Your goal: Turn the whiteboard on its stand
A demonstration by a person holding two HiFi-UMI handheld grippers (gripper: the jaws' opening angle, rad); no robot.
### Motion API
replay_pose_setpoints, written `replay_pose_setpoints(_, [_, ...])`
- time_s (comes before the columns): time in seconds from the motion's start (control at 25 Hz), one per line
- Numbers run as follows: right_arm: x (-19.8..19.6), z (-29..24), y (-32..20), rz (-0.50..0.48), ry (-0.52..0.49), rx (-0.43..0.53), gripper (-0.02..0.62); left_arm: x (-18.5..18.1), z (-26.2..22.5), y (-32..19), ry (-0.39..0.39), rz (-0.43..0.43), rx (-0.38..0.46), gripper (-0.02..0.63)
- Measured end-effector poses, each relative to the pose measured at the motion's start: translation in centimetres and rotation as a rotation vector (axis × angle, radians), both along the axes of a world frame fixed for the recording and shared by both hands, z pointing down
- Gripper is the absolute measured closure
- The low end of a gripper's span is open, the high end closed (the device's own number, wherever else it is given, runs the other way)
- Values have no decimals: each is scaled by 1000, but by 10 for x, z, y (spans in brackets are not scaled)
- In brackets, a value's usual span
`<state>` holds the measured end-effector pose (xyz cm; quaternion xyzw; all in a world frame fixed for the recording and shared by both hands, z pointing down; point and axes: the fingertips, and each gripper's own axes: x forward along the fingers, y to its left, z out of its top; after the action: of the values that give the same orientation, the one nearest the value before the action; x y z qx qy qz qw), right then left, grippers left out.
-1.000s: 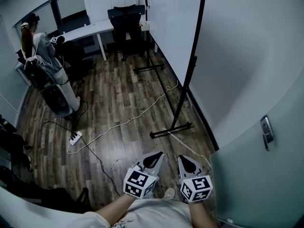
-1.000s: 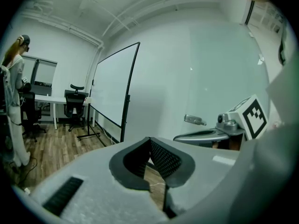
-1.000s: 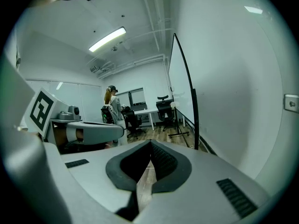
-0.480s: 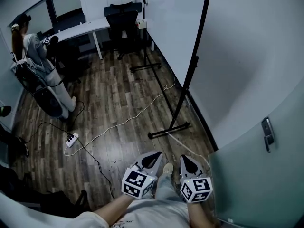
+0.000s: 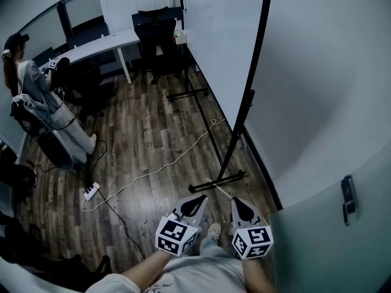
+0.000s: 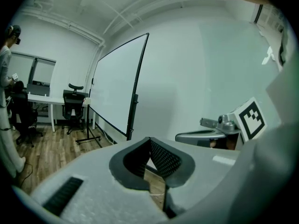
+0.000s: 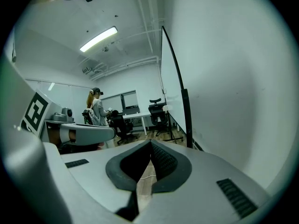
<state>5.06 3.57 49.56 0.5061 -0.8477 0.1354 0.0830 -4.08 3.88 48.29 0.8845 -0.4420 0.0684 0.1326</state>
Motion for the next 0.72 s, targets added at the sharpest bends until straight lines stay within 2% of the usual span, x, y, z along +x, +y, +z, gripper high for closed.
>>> replay_pose_setpoints(0.24, [28, -13, -74, -18, 10, 19, 589, 26, -13, -76, 2, -22, 24, 595])
replay_pose_setpoints(0.48, [51, -16, -118, -39, 15, 8, 589, 56, -17, -121, 16, -30, 8, 595])
replay_pose_setpoints(0.72, [58, -21, -152, -29, 8, 7, 589, 51, -22, -150, -3, -62, 1, 595])
